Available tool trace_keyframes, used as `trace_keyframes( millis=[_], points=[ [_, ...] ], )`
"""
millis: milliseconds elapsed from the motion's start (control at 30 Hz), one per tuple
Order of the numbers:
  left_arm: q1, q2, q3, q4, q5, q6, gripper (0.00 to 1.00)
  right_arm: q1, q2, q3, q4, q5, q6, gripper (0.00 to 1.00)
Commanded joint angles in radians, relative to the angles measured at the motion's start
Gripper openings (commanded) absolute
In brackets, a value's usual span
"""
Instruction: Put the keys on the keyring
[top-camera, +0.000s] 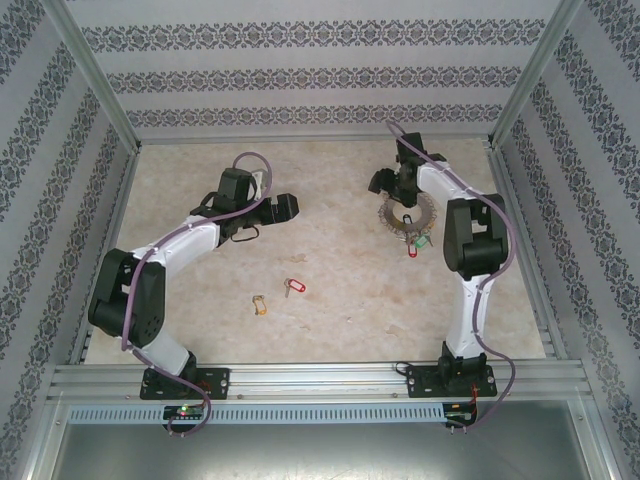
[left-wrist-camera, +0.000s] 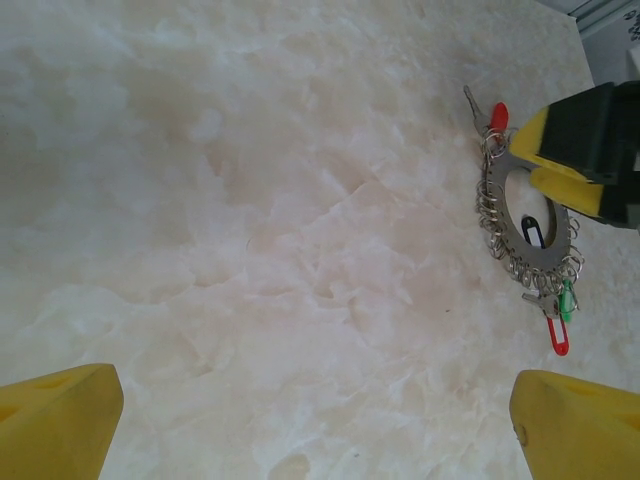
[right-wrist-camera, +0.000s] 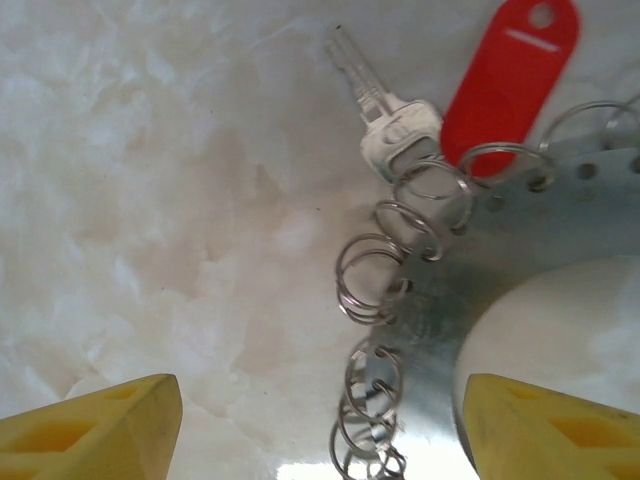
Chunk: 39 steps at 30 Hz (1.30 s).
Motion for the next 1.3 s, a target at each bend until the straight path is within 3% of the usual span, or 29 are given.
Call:
trace_keyframes(
  millis=[0, 300, 467, 767, 967, 1067, 1133, 1267],
  points=[
    [-0.002, -0.032, -0.005, -0.029, -0.013, 0.005, 1.00, 0.014, 0.048, 0.064, -0.080, 0.013, 0.002, 0.75],
    [-0.002, -0.042, 0.001, -0.053, -0.015, 0.012, 1.00, 0.023, 0.039, 0.013, -0.115, 0.077, 0.003, 0.76],
    [-0.001, -0.043, -0.002, -0.045, -0.019, 0.007, 1.00, 0.041, 0.033, -0.022, -0.113, 0.052, -0.036, 0.77],
    [-0.002, -0.043, 0.005, -0.049, -0.045, 0.006, 1.00, 0.125, -0.055, -0.157, -0.023, -0.180, -0.152, 0.73],
    [-0.002, -0.045, -0.010, -0.056, -0.053, 0.001, 1.00, 0.258, -0.136, -0.295, 0.002, -0.294, -0.257, 0.72],
    [-0.001, -0.045, -0.015, -0.054, -0.027, 0.011, 0.92, 0.304, -0.191, -0.397, 0.044, -0.363, -0.262, 0.71],
    [-0.001, -0.034, -0.008, -0.054, 0.003, 0.011, 0.88, 0.323, -0.241, -0.461, 0.060, -0.374, -0.259, 0.66],
    [-0.001, -0.021, -0.006, -0.051, 0.026, -0.005, 0.86, 0.322, -0.377, -0.589, 0.112, -0.324, -0.222, 0.65]
  ],
)
